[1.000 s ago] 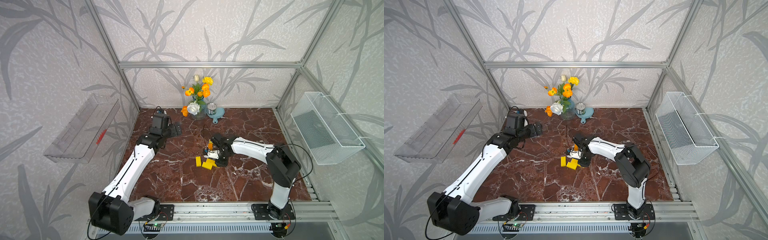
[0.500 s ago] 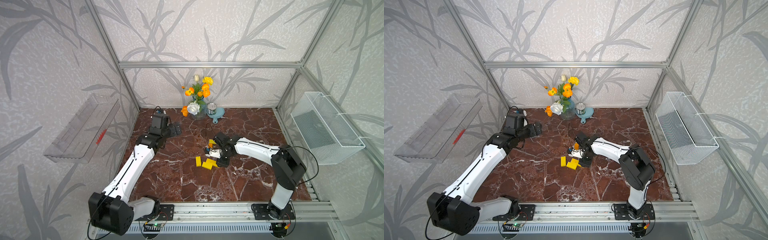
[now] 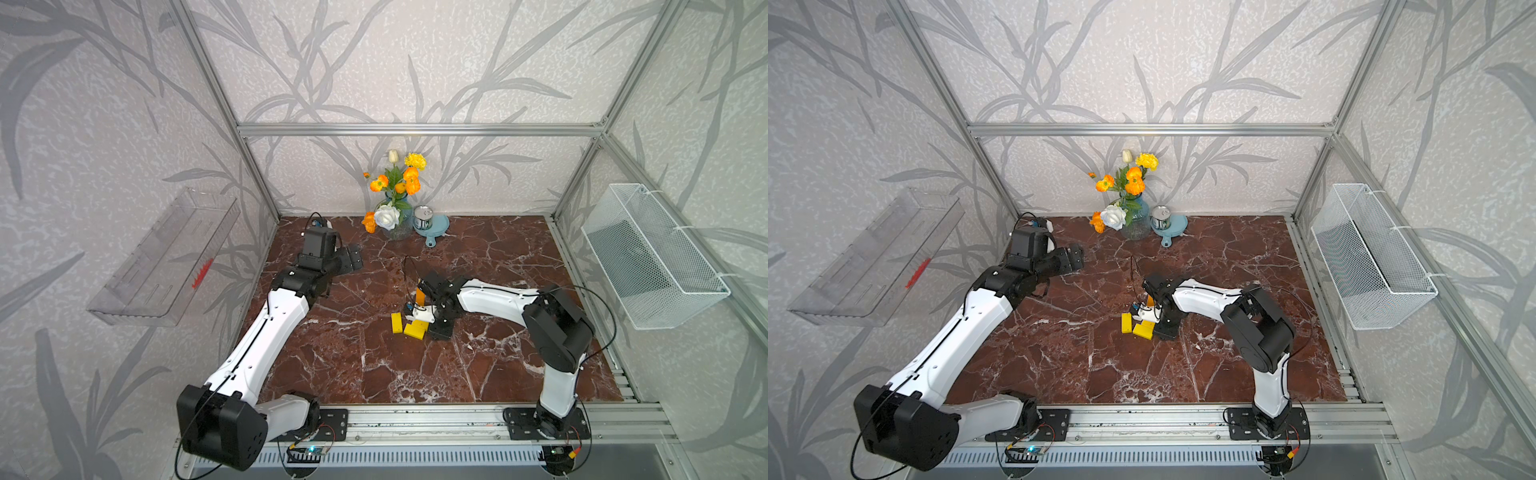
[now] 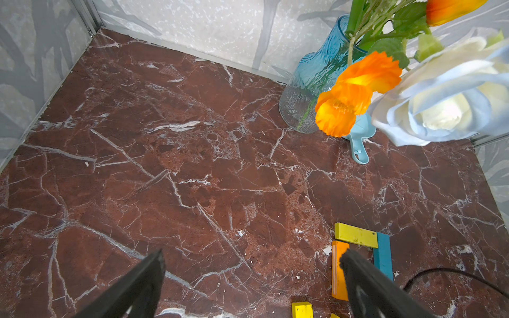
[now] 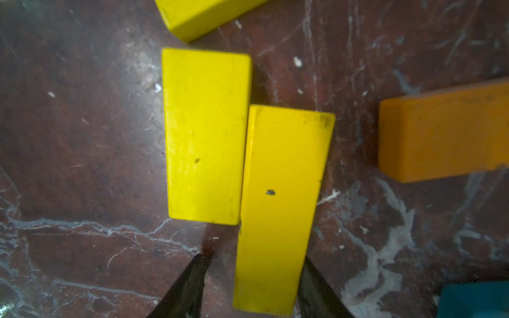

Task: Assemble the letter p with building blocks
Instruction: Pick up the building block from the center of the board.

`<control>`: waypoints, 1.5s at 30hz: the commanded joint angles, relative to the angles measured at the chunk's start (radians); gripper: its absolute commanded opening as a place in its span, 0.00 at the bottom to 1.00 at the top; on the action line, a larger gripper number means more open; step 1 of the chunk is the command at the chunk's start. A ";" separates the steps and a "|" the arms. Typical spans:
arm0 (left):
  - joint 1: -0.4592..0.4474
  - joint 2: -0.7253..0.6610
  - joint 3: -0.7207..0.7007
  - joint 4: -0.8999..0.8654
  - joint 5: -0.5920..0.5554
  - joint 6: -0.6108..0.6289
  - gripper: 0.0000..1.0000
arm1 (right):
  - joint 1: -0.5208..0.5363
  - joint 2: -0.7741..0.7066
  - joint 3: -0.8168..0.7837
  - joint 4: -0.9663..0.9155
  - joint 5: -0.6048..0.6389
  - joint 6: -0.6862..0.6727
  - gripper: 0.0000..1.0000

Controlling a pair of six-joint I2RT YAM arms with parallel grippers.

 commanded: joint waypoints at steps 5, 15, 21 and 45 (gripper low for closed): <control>0.005 -0.016 0.006 0.006 0.007 0.005 1.00 | 0.005 0.032 0.045 -0.003 0.015 0.002 0.48; 0.014 -0.022 0.004 0.008 0.005 0.009 1.00 | 0.005 0.039 0.038 -0.025 0.035 -0.014 0.37; 0.015 -0.024 0.004 0.009 0.010 0.008 1.00 | -0.005 0.003 0.028 -0.041 0.036 -0.034 0.33; 0.023 -0.028 0.001 0.018 0.040 0.004 1.00 | -0.125 -0.036 0.043 -0.068 0.058 -0.129 0.32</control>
